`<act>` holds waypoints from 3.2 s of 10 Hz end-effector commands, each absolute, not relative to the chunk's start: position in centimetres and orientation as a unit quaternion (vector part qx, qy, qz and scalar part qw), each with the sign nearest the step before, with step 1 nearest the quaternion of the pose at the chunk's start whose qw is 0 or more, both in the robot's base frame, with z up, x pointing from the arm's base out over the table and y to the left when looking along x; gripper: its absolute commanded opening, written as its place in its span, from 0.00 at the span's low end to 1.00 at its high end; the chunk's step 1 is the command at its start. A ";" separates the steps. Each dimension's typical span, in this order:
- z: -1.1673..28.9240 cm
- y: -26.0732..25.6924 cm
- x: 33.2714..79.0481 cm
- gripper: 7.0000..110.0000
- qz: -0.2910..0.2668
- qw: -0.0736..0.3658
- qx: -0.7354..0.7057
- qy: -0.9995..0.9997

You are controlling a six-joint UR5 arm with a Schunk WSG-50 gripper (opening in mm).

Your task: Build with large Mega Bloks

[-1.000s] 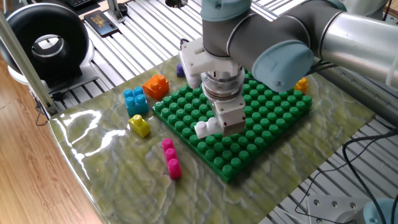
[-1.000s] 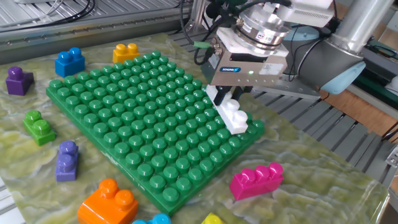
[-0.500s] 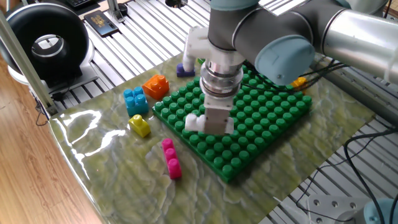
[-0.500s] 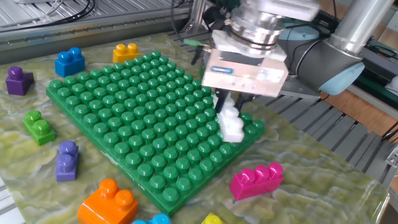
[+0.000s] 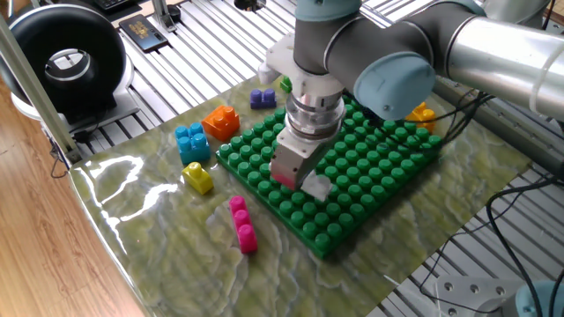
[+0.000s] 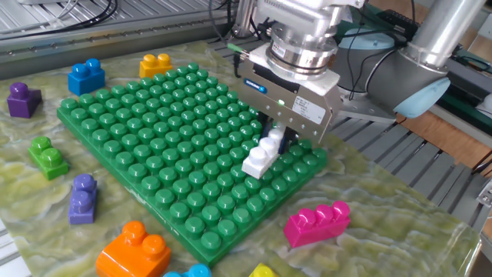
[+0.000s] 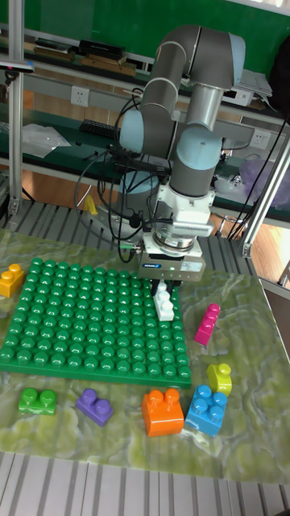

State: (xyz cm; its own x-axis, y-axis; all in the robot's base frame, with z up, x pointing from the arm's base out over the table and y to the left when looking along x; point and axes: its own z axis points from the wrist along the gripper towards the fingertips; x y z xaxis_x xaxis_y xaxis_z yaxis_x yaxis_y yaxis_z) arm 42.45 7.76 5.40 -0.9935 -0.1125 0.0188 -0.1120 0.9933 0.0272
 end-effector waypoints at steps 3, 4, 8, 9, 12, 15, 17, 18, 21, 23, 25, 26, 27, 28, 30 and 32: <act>4.9 8.9 42.8 0.00 -0.021 0.022 0.000 -1.000; 5.1 8.8 43.1 0.00 -0.020 0.023 -0.002 -1.000; 5.2 9.0 45.5 0.00 -0.020 -0.003 -0.007 -1.000; 4.5 8.8 45.6 0.00 -0.013 0.003 -0.012 -1.000; 3.5 8.4 45.8 0.00 -0.002 0.014 -0.023 -1.000; 4.1 9.2 45.6 0.00 -0.007 0.014 -0.019 -1.000; 3.9 9.2 45.8 0.00 -0.009 0.015 -0.020 -1.000; 3.6 9.2 46.0 0.00 -0.008 0.014 -0.020 -1.000; 3.3 9.1 46.1 0.00 -0.006 0.015 -0.023 -1.000; 3.3 8.9 45.9 0.00 -0.005 0.019 -0.023 -1.000; 3.1 9.1 45.9 0.00 -0.006 0.020 -0.024 -0.999; 3.0 9.1 46.0 0.00 -0.006 0.020 -0.025 -0.999; 2.8 9.1 46.1 0.00 -0.006 0.019 -0.025 -0.999; 2.8 9.3 46.1 0.00 -0.006 0.019 -0.026 -0.999; 2.9 9.6 46.0 0.00 -0.008 0.019 -0.027 -0.999; 2.5 9.3 46.2 0.00 -0.011 0.019 -0.026 -0.999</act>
State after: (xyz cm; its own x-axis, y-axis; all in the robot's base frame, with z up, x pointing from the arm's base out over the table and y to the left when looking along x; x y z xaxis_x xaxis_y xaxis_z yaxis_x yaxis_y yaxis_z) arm 45.99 9.17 2.67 -0.9982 0.0455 0.0392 0.0457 0.9989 0.0049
